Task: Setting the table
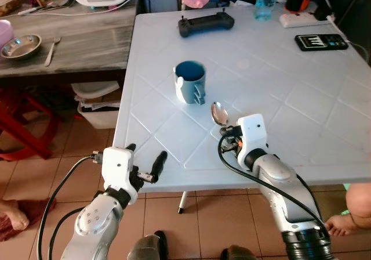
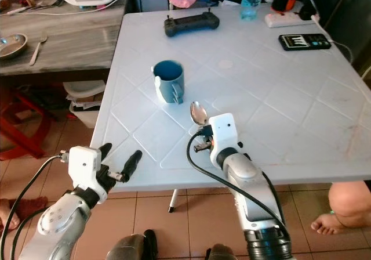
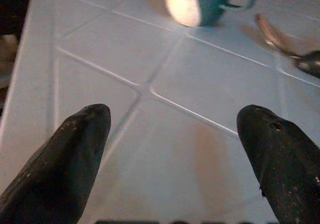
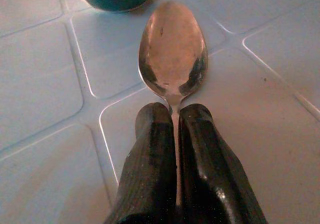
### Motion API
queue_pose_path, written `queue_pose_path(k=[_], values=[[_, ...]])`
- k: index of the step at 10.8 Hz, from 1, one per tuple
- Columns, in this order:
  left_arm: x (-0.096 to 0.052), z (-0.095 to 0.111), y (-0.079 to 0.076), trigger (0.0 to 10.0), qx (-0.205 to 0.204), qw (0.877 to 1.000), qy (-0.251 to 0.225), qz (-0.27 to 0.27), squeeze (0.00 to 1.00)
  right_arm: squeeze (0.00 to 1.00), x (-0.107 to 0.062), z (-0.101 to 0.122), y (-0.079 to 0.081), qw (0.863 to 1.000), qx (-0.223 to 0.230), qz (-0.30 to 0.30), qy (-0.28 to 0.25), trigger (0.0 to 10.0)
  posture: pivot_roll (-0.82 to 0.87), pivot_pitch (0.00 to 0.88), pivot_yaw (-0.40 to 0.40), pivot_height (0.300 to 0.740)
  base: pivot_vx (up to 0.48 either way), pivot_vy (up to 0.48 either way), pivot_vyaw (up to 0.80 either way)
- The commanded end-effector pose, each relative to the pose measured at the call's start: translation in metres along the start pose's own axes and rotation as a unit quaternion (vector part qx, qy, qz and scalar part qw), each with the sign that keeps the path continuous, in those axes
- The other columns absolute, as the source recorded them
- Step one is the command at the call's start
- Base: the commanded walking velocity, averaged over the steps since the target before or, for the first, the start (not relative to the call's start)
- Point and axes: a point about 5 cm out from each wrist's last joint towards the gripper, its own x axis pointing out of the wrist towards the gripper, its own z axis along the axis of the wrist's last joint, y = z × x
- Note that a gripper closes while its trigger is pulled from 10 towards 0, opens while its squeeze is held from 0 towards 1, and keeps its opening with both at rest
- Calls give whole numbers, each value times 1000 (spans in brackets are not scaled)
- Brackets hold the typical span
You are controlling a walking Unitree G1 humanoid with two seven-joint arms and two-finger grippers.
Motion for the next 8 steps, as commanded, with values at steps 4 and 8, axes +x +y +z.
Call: queue_pose_path(k=[4,8], values=[[11,-5,13,10000,33,997,7,64,0,0,6,-19,-4,999,39,-12,27,0,40,72,58,740,0,215,0],[15,-3,25,10000,51,995,1,90,0,0,6,-30,23,992,55,90,73,0,42,67,64,740,0,480,0]])
